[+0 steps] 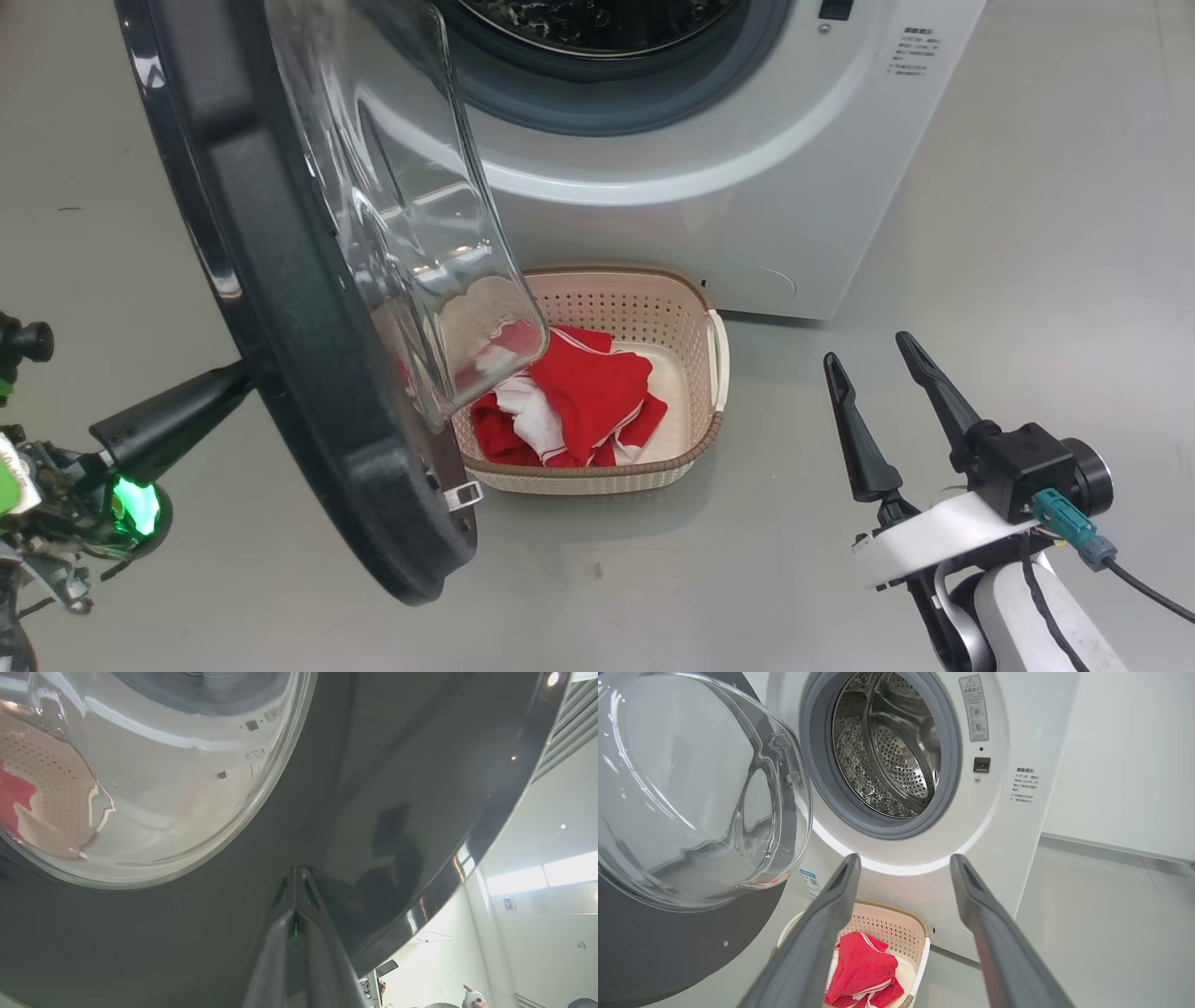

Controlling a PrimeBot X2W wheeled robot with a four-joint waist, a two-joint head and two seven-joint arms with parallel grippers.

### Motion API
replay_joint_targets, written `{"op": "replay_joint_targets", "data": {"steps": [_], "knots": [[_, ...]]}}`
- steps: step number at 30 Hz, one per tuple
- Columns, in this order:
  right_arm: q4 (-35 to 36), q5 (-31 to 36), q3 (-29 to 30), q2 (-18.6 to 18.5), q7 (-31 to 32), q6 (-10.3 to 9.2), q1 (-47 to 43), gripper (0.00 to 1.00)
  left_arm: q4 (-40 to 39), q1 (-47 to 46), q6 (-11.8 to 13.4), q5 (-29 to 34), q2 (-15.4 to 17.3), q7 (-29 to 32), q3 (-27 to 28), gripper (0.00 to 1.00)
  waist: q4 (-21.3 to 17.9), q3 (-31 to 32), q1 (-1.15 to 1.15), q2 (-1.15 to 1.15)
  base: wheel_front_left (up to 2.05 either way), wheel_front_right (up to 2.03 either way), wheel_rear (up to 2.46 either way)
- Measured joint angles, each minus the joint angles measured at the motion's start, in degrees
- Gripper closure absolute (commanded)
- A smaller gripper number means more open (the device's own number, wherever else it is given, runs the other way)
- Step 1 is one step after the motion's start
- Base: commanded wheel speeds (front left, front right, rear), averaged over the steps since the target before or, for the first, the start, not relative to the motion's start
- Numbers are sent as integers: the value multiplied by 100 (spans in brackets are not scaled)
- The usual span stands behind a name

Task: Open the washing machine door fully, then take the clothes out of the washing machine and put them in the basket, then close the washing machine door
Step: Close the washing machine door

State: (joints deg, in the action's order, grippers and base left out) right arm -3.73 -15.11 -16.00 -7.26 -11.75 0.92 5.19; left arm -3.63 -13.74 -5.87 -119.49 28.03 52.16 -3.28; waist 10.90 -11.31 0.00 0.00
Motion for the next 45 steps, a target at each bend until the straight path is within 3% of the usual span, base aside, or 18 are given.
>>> {"op": "replay_joint_targets", "data": {"steps": [23, 45], "knots": [[-192, -118, -103, 185, -125, 2, 107, 0, -358, 34, 104, 67, -212, -46, -315, 100, -1090, -53, 0, 0, 0, 0, 0], [-189, -159, -160, 287, -216, 13, 314, 0, -218, -739, 505, 100, -434, -485, -264, 100, -1853, -630, 0, 0, 0, 0, 0]]}}
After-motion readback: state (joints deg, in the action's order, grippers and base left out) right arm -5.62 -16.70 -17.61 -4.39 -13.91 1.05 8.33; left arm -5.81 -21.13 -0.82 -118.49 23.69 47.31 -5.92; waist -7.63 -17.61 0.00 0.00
